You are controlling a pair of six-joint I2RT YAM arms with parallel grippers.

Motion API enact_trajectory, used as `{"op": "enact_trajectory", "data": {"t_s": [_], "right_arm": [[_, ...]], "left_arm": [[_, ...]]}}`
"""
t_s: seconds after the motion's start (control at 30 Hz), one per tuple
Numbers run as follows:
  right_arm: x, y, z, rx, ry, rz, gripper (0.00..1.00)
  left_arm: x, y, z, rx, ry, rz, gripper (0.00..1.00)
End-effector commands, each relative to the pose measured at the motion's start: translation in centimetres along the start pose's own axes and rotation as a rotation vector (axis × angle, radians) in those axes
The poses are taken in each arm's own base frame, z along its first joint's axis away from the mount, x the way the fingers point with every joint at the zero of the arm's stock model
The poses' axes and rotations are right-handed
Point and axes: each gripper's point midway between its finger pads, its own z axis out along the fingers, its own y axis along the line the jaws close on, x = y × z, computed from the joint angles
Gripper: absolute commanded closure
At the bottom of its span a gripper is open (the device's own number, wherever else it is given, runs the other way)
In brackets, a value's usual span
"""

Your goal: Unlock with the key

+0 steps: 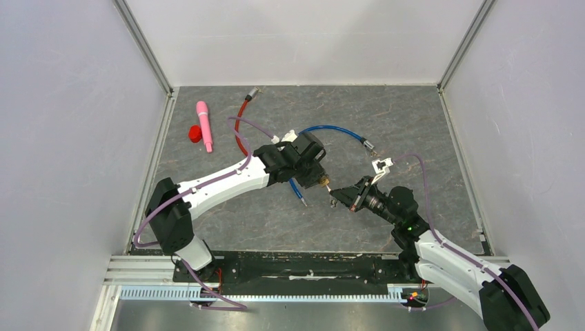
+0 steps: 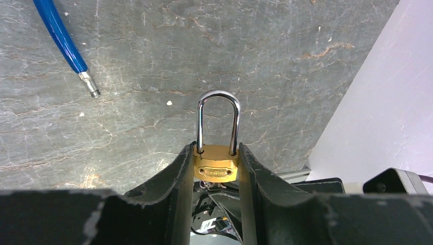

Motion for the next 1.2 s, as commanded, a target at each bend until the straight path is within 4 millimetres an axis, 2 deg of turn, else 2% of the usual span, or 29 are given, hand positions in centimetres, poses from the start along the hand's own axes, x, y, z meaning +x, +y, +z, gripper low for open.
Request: {"op": "enact_trajectory", "data": {"t_s": [0.0, 0.43, 0.9, 1.17], "right_arm": [[-1.1, 0.8, 0.2, -0.026, -0.048, -0.012, 1.0], [-1.1, 0.1, -0.1, 0.002, -0.069, 0.003, 1.0], [-1.4, 1.9, -0.1, -0.082, -0.063, -0.028, 1.0], [-0.6, 1.8, 0.0, -0.087, -0.018, -0.021, 1.0]], "left_arm": [[-0.6, -2.0, -1.6, 0.086, -0.026, -0.046, 0.98], [-0.6, -2.0, -1.8, 0.099, -0.026, -0.05, 0.98], [-0.5, -2.2, -1.6, 0.104, -0.031, -0.047, 0.98], [-1.5, -2.5, -1.9, 0.113, -0.08, -0.053, 0.98]]}}
